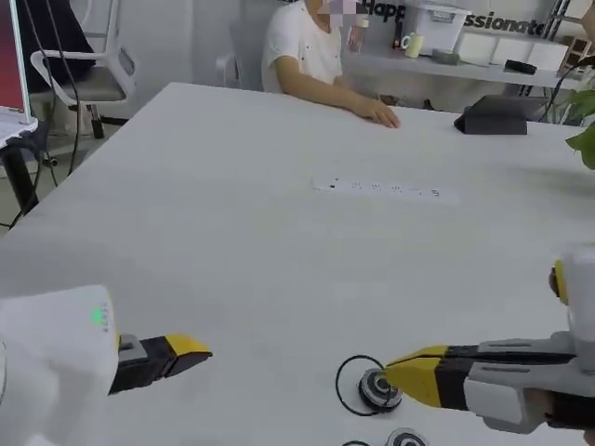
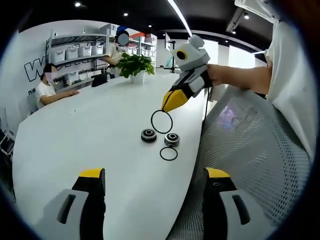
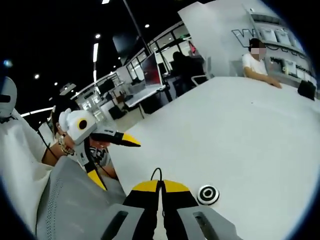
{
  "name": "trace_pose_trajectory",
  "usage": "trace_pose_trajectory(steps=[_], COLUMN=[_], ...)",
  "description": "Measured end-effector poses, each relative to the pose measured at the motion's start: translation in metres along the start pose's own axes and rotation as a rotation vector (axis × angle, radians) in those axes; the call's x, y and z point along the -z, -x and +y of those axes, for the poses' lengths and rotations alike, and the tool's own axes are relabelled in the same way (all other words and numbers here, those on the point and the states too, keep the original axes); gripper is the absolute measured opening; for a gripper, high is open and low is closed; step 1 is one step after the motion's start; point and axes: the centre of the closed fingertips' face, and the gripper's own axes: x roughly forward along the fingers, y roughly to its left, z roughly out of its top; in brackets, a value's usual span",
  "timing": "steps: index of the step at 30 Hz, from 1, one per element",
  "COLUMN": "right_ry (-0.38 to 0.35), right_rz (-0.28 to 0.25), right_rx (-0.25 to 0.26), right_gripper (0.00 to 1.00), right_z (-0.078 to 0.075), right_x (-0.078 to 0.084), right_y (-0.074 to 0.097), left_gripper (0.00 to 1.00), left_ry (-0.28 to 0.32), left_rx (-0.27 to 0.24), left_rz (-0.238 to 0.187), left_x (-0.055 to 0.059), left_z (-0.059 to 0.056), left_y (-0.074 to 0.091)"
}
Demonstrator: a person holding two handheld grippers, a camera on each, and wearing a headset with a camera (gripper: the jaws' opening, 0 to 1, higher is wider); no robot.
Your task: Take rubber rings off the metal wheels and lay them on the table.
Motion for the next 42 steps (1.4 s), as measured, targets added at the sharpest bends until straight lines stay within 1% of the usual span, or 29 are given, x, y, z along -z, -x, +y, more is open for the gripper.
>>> trace_pose_trajectory(steps=[4, 5, 7, 10, 12, 13, 15, 17, 22, 26, 29, 33, 38, 42], right_ry=[-0.026, -0.029, -0.014, -0.013, -0.029, -0.03, -0.016, -0.023, 0.007, 0.021, 0.064, 0.081, 0.085, 0.114], right_rz=[0.008, 0.025, 0.05, 0.06, 0.06, 0.064, 0.068, 0.068, 0.111, 0.125, 0.131, 0.13, 0.128, 0.127], right_rx=[-0.02, -0.022, -0.018, -0.014, 0.013, 0.041, 0.057, 0.068, 0.103, 0.107, 0.137, 0.144, 0.153, 0.16], right_gripper=[0.0, 0.0, 0.0, 0.0, 0.0, 0.0, 0.0, 0.0, 0.0, 0.0, 0.0, 0.0, 0.05, 0.1], right_z=[-0.001, 0.0, 0.0, -0.001, -0.006, -0.01, -0.011, -0.013, -0.017, -0.019, -0.024, -0.025, -0.025, -0.025], right_x=[0.008, 0.014, 0.022, 0.031, 0.036, 0.038, 0.042, 0.045, 0.06, 0.064, 0.066, 0.065, 0.065, 0.064], right_y=[-0.01, -0.013, -0.015, -0.018, -0.024, -0.028, -0.034, -0.038, -0.044, -0.045, -0.045, -0.043, -0.041, -0.04], left_gripper=[0.77, 0.77, 0.76, 0.76, 0.76, 0.76, 0.76, 0.76, 0.75, 0.75, 0.75, 0.74, 0.74, 0.74], left_ry=[0.009, 0.015, 0.021, 0.016, 0.017, 0.019, 0.014, 0.01, 0.004, 0.002, -0.002, -0.004, -0.004, -0.012], left_rx=[-0.005, -0.006, -0.008, -0.013, -0.014, -0.018, -0.021, -0.019, -0.021, -0.022, -0.019, -0.01, -0.002, -0.003], left_rz=[-0.002, -0.003, 0.001, 0.003, 0.006, 0.007, 0.012, 0.013, 0.028, 0.032, 0.033, 0.044, 0.048, 0.048], left_x=[-0.002, -0.003, -0.003, -0.006, -0.007, -0.008, -0.009, -0.01, -0.008, -0.009, -0.009, -0.007, -0.006, -0.01], left_z=[0.0, -0.001, -0.003, -0.006, -0.007, -0.008, -0.01, -0.012, -0.013, -0.014, -0.016, -0.019, -0.023, -0.025], left_y=[-0.001, -0.002, -0.002, -0.003, -0.003, -0.004, -0.003, -0.002, -0.001, -0.001, -0.001, -0.003, -0.006, -0.007])
